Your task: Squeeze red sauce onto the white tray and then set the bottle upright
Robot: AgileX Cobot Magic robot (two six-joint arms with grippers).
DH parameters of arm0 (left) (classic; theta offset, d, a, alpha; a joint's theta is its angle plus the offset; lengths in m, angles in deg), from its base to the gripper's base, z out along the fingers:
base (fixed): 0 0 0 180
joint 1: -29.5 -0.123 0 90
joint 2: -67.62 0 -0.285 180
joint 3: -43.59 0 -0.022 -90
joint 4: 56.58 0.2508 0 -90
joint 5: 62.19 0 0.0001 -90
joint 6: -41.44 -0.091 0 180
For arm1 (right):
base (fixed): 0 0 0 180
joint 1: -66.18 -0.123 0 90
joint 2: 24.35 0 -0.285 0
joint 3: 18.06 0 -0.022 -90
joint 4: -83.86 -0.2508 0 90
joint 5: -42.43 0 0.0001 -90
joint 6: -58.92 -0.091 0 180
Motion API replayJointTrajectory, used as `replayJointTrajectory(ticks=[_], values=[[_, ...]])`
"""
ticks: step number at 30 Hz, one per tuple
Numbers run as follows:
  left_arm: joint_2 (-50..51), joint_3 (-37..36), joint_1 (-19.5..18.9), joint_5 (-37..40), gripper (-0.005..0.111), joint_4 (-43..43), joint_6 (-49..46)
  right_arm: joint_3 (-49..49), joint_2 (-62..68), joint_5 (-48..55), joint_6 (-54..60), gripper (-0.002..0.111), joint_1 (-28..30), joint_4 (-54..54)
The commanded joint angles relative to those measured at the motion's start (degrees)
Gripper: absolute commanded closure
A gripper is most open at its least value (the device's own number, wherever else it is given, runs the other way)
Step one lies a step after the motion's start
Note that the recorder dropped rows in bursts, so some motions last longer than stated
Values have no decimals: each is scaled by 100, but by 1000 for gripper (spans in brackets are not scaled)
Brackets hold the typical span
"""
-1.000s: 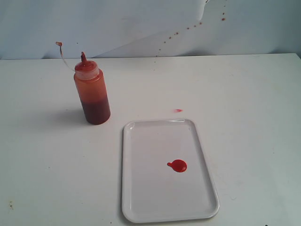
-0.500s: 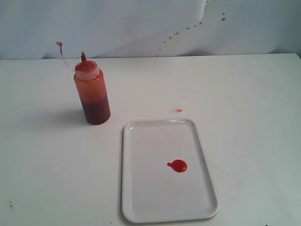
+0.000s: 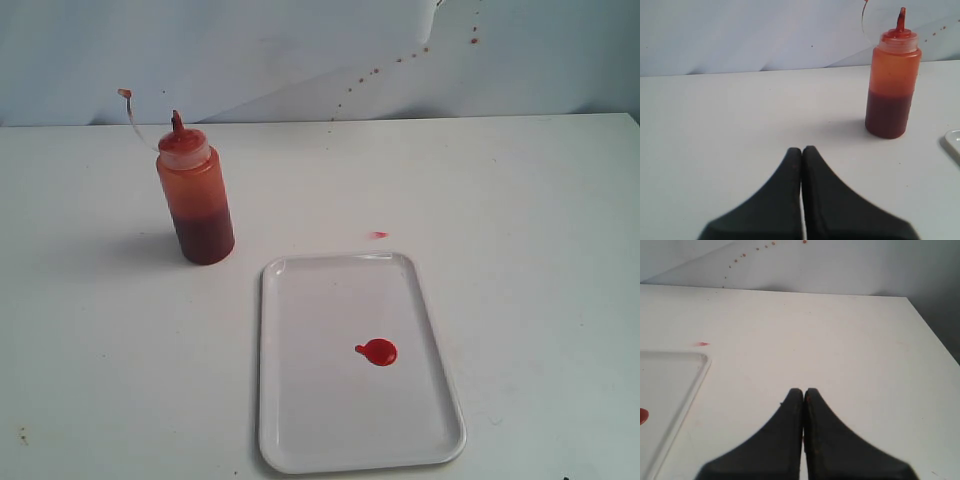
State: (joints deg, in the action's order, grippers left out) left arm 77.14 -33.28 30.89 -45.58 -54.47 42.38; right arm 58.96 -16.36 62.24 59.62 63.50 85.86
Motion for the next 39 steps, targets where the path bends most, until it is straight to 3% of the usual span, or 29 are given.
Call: replayJointTrajectory(ticks=[1, 9, 39], values=[[29, -35, 3, -50, 106, -27, 52, 20, -20, 18, -29, 108, -4, -69], [29, -35, 3, -50, 106, -27, 52, 20, -20, 18, -29, 108, 485, -69], [29, -35, 3, -50, 106, -27, 52, 20, -20, 6, -29, 108, 483, -69]])
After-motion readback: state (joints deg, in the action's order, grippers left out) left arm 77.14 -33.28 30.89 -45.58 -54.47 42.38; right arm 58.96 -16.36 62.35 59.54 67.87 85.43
